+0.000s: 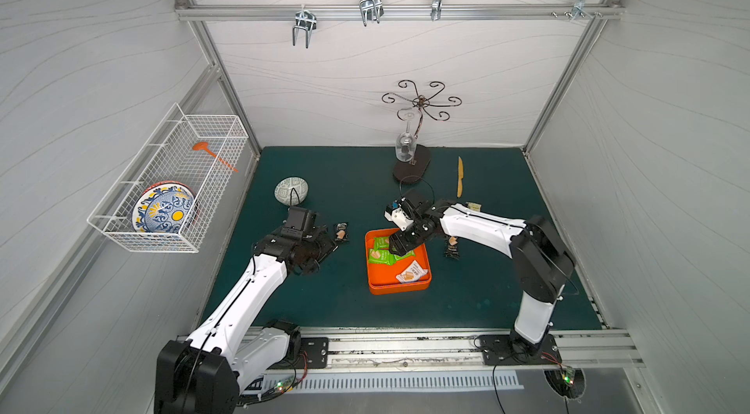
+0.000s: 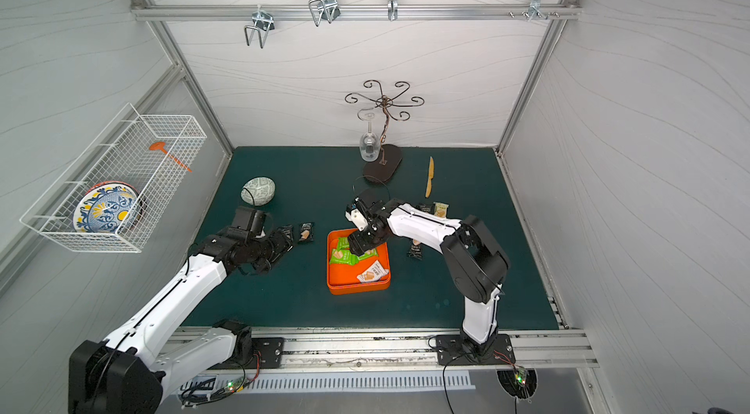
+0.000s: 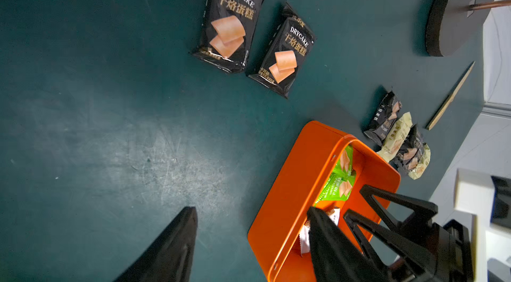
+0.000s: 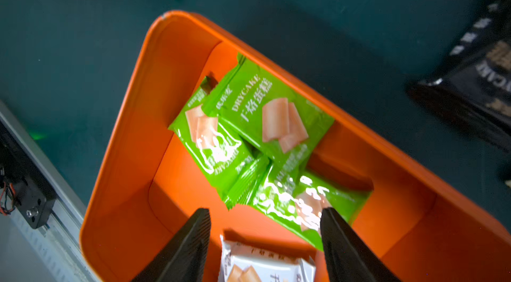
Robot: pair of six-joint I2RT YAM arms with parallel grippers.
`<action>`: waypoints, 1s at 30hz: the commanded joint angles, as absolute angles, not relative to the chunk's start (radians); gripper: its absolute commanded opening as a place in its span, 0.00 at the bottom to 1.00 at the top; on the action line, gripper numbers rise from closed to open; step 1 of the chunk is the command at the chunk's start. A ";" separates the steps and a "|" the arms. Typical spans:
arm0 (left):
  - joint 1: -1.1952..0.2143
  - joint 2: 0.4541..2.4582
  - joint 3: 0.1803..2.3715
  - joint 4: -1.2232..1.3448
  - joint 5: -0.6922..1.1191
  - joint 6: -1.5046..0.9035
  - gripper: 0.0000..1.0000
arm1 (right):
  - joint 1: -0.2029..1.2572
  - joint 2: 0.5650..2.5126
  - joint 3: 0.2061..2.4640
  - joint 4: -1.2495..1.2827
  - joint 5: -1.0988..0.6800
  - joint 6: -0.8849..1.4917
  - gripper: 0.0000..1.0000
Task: Take the cookies out of the storage box
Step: Adjust the cookie in the storage box.
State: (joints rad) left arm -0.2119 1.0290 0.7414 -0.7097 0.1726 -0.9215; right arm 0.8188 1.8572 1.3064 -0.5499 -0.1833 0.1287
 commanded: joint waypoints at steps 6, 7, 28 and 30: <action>-0.188 1.028 0.726 -0.703 0.217 -0.865 0.67 | 0.819 1.916 1.351 -0.576 -0.180 0.077 0.70; -0.187 1.030 0.723 -0.698 0.219 -0.865 0.67 | 0.819 1.917 1.349 -0.575 -0.185 0.074 0.70; -0.186 1.000 0.724 -0.720 0.219 -0.848 0.67 | 0.828 1.905 1.284 -0.602 -0.225 0.122 0.72; -0.184 0.999 0.723 -0.715 0.221 -0.848 0.67 | 0.841 1.864 1.254 -0.621 -0.222 0.157 0.72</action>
